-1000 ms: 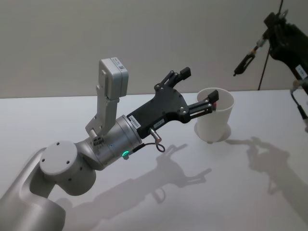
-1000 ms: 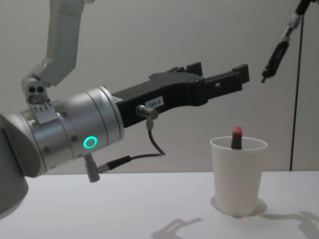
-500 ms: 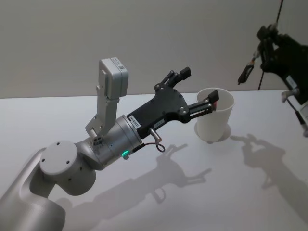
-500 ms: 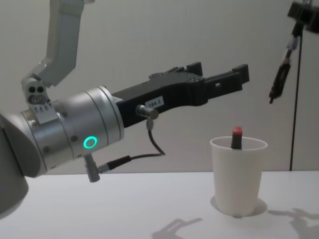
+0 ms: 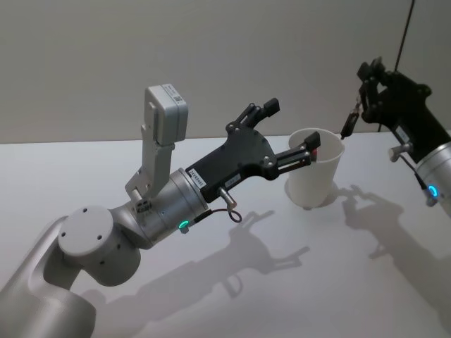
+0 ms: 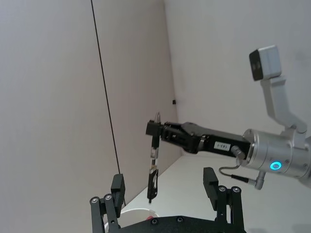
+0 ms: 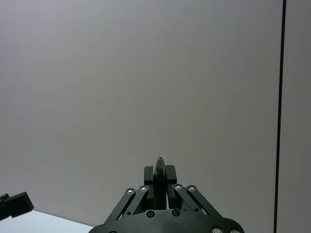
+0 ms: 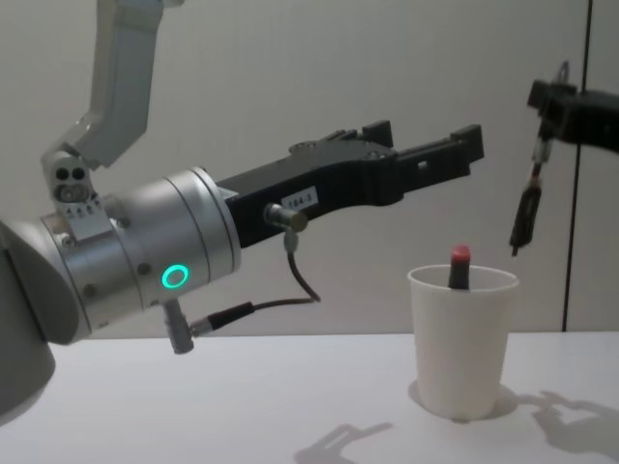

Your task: Place the pen into the pen holder.

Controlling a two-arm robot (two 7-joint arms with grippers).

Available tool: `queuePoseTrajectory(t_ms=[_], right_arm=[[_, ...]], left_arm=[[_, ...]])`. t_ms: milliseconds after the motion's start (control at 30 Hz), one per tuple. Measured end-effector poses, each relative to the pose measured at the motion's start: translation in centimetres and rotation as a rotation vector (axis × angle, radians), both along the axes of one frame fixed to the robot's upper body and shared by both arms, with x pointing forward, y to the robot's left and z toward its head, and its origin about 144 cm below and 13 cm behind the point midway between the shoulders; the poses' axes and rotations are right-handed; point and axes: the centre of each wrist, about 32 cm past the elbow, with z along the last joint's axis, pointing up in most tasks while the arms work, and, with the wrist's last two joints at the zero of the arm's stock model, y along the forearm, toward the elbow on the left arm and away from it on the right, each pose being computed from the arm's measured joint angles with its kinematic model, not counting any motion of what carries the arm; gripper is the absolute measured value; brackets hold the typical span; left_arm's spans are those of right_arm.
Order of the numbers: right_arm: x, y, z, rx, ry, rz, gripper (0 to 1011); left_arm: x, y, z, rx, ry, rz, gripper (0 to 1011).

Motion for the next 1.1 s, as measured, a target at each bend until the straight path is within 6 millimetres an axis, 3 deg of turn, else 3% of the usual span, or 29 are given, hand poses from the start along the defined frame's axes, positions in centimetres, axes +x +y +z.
queuePoseTrajectory(t_ms=[900,1100], right_arm=[[3.7,2.1,-3.8,0.003,0.066,0.063,132],[4.0,2.4,-4.2,0.008,0.071,0.075,274]], left_arm=[[0.0,0.0,0.0,0.0,0.0,0.0,1001],[0.0,0.0,0.0,0.0,0.0,0.0,1001]])
